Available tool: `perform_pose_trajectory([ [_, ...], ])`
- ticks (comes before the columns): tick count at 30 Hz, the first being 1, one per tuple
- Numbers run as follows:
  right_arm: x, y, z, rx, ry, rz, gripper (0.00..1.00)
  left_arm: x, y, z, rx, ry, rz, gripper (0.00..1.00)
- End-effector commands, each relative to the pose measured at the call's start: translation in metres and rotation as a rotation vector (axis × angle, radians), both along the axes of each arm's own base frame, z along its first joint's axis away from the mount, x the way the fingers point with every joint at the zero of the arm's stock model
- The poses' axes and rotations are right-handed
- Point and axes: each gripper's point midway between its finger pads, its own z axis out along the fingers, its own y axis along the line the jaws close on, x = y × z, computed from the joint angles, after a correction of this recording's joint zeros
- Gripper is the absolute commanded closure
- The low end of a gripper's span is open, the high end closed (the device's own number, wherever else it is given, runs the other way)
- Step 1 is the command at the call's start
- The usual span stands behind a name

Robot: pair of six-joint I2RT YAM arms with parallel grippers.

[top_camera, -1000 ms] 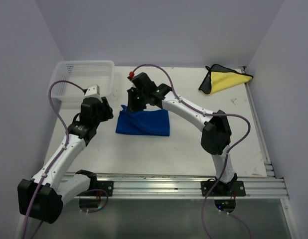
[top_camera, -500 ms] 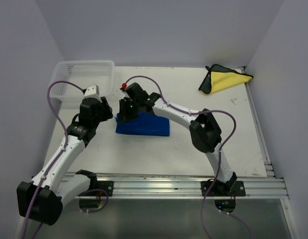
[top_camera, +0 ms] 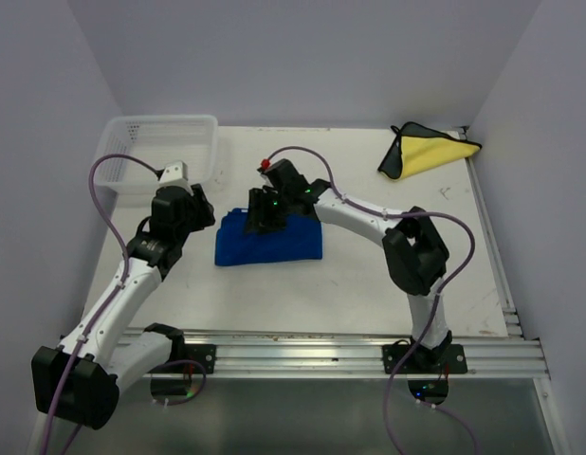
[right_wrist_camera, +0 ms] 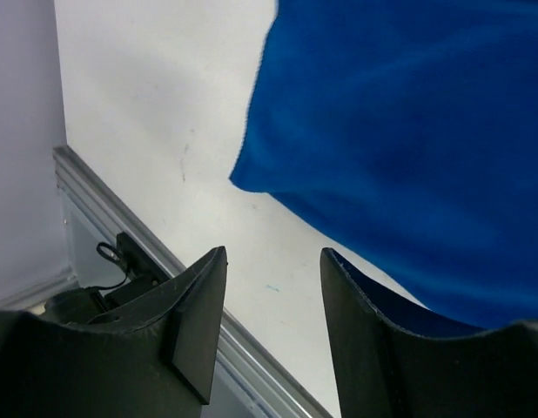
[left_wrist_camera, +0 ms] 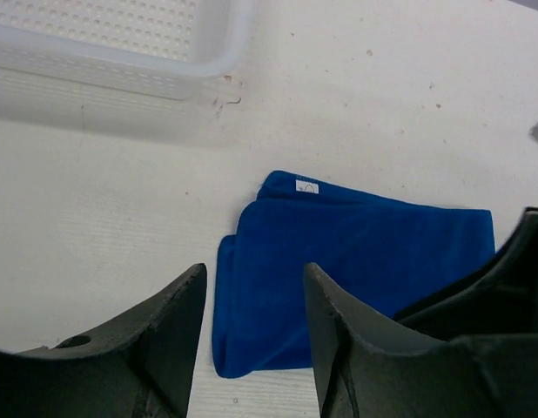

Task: Roll the towels
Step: Fold the towel

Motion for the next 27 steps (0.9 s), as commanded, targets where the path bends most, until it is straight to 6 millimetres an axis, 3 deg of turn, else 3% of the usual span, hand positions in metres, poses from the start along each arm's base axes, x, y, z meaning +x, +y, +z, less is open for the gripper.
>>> perform_pose_trajectory([
  [1, 0.04, -0.051, 0.051, 0.031, -0.114, -0.159, 0.5, 0.001, -0.003, -0.009, -0.006, 0.02, -0.006, 0.47],
  [4, 0.052, -0.09, 0.039, 0.011, -0.091, -0.234, 0.51, 0.002, -0.016, -0.028, -0.056, 0.08, -0.038, 0.42],
  [5, 0.052, -0.097, 0.046, 0.031, -0.095, -0.24, 0.52, 0.001, -0.02, -0.035, -0.075, 0.104, -0.049, 0.36],
  [7, 0.057, -0.118, 0.037, 0.032, -0.078, -0.279, 0.52, -0.001, -0.025, -0.059, -0.112, 0.177, -0.037, 0.35],
  [10, 0.057, -0.133, 0.033, 0.046, -0.067, -0.287, 0.52, -0.003, -0.026, -0.091, -0.147, 0.25, 0.002, 0.35],
  [15, 0.051, -0.143, 0.025, 0.057, -0.03, -0.26, 0.53, 0.005, -0.027, -0.126, -0.233, 0.324, 0.061, 0.35],
  [27, 0.055, -0.171, 0.025, 0.043, -0.025, -0.28, 0.53, 0.006, -0.014, -0.157, -0.256, 0.376, 0.14, 0.42],
])
